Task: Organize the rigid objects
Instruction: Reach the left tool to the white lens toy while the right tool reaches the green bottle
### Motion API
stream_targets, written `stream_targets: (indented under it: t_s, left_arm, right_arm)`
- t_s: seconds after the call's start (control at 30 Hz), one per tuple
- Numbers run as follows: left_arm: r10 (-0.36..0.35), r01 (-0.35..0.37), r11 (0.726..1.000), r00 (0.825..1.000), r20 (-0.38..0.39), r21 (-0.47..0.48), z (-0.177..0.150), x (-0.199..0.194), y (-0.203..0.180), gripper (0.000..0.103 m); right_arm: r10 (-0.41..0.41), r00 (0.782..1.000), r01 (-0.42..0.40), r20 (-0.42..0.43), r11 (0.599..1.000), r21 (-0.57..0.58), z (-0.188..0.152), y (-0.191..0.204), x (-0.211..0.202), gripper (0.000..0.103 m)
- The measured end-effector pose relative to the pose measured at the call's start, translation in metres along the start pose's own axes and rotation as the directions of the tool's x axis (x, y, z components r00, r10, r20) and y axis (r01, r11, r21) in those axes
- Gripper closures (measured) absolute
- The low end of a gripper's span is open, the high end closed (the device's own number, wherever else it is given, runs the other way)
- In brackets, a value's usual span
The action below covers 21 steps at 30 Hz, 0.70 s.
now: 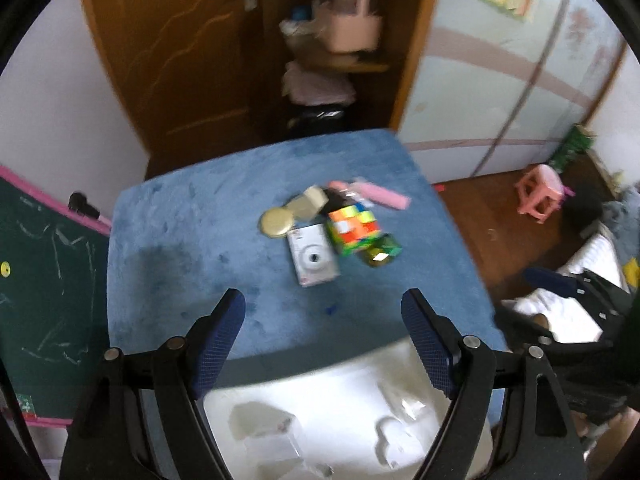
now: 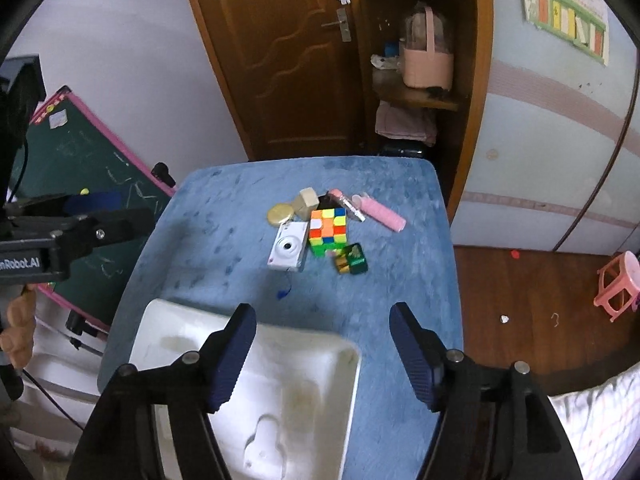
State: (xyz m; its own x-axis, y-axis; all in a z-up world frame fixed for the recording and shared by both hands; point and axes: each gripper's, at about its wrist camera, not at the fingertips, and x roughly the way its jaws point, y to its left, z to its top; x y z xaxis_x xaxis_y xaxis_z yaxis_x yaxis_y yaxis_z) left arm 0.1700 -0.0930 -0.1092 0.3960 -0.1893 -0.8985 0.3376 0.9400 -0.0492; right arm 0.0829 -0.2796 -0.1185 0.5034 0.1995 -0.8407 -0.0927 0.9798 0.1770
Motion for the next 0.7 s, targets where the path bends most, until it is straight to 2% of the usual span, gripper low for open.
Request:
stream_targets:
  t_s: [0.13, 0.33, 0.47, 0.7]
  left_arm:
    - [0.033, -0.040, 0.997, 0.995, -0.098, -0.071, 0.015, 0.053, 0.017, 0.020]
    - [0.080, -0.104, 0.989, 0.975, -0.207, -0.105, 0.022, 0.121, 0.023, 0.020]
    - [0.069, -0.098, 0.991, 0.961, -0.268, -0.096, 0.021, 0.158, 0.017, 0.020]
    - [0.034, -0.074, 0.991, 0.942, -0.333, -0.109, 0.020, 0.201, 0.007, 0.020]
  right_arm:
    - [-0.003, 0.999, 0.003, -0.045, 1.000, -0.012, 0.018, -0.014, 0.038, 0.033]
    - [-0.038, 0.989, 0.033, -0.143, 0.999, -0.037, 0.038, -0.033, 0.113, 0.033]
    - [-0.032, 0.979, 0.027, -0.202, 0.999, -0.025, 0.042, -0.042, 0.156, 0.033]
    - [-0.045, 0.958, 0.024, -0.285, 0.997, -0.074, 0.037, -0.043, 0.215, 0.033]
